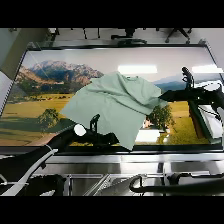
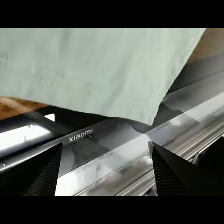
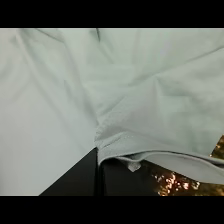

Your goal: Fold the shirts.

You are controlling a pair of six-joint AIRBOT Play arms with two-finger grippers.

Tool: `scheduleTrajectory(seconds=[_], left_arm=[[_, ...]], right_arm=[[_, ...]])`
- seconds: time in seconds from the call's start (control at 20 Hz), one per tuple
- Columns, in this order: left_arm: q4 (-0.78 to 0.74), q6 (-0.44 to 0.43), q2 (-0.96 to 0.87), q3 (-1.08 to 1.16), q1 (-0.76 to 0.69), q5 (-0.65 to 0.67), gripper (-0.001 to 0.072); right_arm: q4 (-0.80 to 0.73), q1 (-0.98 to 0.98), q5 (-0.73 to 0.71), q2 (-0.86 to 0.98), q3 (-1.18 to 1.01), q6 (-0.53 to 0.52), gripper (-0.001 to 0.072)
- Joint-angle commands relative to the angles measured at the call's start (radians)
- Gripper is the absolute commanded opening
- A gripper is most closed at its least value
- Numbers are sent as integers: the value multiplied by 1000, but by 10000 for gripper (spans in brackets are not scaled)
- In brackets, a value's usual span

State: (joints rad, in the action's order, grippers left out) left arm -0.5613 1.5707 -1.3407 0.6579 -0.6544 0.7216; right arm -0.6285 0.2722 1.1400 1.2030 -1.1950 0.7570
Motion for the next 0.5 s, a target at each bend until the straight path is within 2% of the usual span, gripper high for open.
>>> scheduleTrajectory(seconds=[0.0, 0.25, 0.3, 0.35, 0.4, 0.45], left_arm=[[73, 1, -97, 39, -80, -135, 598], [8, -2, -233, 209, -39, -142, 591], [-29, -3, -247, 240, -19, -106, 383], [-71, -9, -251, 263, 4, -64, 53], [-112, -23, -248, 284, 29, -16, 14], [-151, -24, -238, 299, 55, 39, 14]], right_arm=[[0, 0, 18, 0, 0, -3, 22], [0, 1, 36, 0, 0, -3, 22], [0, 1, 39, -2, 0, -3, 22], [0, 1, 43, -4, 0, -2, 22], [-1, 1, 51, -6, 0, -2, 22], [0, 1, 70, -9, 0, -1, 21]])
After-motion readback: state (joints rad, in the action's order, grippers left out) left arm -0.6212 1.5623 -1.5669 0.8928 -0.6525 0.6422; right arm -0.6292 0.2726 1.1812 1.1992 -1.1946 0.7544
